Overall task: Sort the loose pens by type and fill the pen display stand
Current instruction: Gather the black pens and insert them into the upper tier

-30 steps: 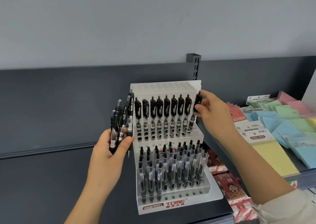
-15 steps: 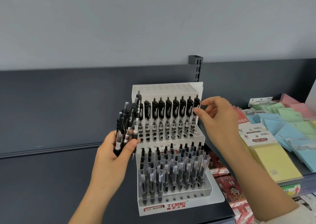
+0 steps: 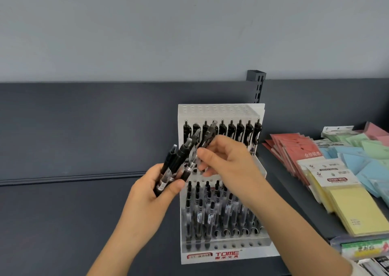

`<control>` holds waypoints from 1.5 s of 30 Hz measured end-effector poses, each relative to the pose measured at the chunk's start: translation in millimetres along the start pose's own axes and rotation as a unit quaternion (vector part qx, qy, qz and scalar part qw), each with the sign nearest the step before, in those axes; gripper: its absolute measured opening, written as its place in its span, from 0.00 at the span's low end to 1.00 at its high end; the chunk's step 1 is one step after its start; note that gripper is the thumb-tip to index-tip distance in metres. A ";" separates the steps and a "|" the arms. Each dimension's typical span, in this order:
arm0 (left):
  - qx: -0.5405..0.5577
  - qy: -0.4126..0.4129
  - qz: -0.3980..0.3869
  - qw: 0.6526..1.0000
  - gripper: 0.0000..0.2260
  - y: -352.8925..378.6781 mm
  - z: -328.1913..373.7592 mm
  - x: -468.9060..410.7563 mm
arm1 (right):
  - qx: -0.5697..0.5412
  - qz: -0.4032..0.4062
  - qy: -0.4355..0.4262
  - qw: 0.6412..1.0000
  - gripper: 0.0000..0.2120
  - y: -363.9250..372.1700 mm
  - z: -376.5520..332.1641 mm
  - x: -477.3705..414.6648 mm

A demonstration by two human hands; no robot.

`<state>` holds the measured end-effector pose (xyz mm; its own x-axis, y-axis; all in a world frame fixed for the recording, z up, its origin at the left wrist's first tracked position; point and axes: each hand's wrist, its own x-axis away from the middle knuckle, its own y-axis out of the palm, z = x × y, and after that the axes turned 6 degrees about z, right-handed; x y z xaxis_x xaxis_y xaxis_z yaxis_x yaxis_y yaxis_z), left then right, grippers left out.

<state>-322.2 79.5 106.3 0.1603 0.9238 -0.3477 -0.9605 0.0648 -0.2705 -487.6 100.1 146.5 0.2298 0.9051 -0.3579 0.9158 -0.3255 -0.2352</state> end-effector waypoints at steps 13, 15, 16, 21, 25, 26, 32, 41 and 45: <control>0.030 -0.038 0.111 0.993 0.05 -24.3 -20.3 -3.1 | 0.155 0.145 -0.111 0.971 0.04 11.0 -8.7 -29.0; 0.033 -0.040 0.111 0.993 0.06 -25.6 -21.1 -3.2 | 0.164 0.149 -0.116 0.968 0.05 13.2 -9.4 -29.7; 0.033 -0.040 0.109 0.993 0.06 -26.2 -21.4 -3.6 | 0.168 0.151 -0.117 0.967 0.05 14.1 -9.4 -30.2; 0.020 -0.043 0.095 0.994 0.05 -26.9 -22.2 -3.6 | 0.226 0.117 -0.097 0.962 0.05 18.3 -3.3 -33.2; 0.016 -0.050 0.081 0.995 0.06 -25.7 -21.9 -1.6 | 0.295 0.060 -0.066 0.951 0.07 24.5 7.2 -32.3; 0.015 -0.051 0.075 0.996 0.06 -25.4 -21.9 -1.3 | 0.304 0.057 -0.063 0.949 0.07 26.1 8.5 -31.7; 0.020 -0.043 0.047 0.998 0.06 -22.2 -23.0 -1.1 | 0.307 0.063 -0.049 0.949 0.08 25.9 8.5 -30.2; 0.051 -0.001 -0.012 0.999 0.12 -14.4 -20.1 0.0 | 0.143 0.023 -0.063 0.987 0.02 21.7 -6.2 -6.3; 0.053 0.008 -0.020 0.998 0.11 -9.0 -18.5 -0.4 | 0.073 0.001 -0.027 0.997 0.05 22.3 -3.6 -0.6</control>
<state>-309.5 71.5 92.3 0.2014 0.9133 -0.3539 -0.9719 0.1416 -0.1878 -466.2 93.3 144.6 0.2099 0.8898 -0.4053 0.8569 -0.3670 -0.3620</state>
